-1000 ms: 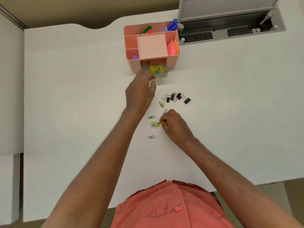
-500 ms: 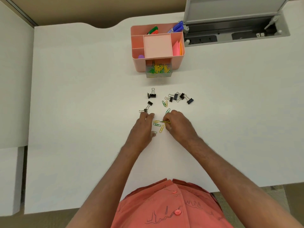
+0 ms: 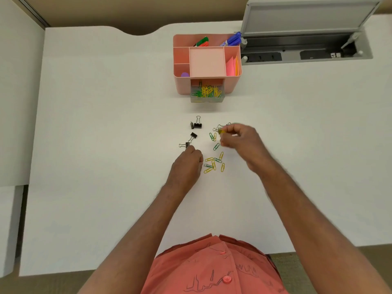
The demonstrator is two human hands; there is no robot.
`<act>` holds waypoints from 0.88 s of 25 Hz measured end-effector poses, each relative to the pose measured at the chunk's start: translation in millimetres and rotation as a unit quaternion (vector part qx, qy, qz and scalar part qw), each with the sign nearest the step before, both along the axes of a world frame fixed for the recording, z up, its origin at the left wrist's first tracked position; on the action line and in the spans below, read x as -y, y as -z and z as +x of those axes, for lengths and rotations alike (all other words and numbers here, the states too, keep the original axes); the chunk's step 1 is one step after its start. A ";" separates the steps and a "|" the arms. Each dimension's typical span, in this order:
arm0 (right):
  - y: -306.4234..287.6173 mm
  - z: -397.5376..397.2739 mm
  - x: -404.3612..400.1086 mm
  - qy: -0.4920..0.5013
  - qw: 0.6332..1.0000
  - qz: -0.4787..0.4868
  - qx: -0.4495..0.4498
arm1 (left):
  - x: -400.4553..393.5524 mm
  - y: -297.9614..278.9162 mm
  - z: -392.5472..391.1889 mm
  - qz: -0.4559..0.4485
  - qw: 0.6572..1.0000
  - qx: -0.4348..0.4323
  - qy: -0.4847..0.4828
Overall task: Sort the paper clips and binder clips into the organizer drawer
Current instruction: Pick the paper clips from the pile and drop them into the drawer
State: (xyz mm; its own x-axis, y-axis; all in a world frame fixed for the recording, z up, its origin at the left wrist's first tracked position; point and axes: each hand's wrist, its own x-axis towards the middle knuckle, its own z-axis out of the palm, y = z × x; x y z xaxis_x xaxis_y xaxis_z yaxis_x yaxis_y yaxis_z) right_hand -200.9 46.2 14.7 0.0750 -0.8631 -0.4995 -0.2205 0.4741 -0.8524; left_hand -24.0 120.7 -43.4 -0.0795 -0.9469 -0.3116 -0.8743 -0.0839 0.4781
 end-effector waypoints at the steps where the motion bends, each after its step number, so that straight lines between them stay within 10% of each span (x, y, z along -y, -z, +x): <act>1: -9.1 1.7 14.1 0.009 1.000 -0.020 0.009 | -0.4 0.4 -0.3 -0.004 1.000 -0.001 0.001; 11: -14.7 47.2 118.6 -0.208 0.840 -0.303 -0.399 | -0.2 -2.1 4.9 0.015 0.997 -0.068 -0.041; 22: 13.5 -3.2 15.9 -0.136 0.938 -0.177 -0.264 | -12.3 -7.9 -8.3 0.072 0.996 -0.047 0.018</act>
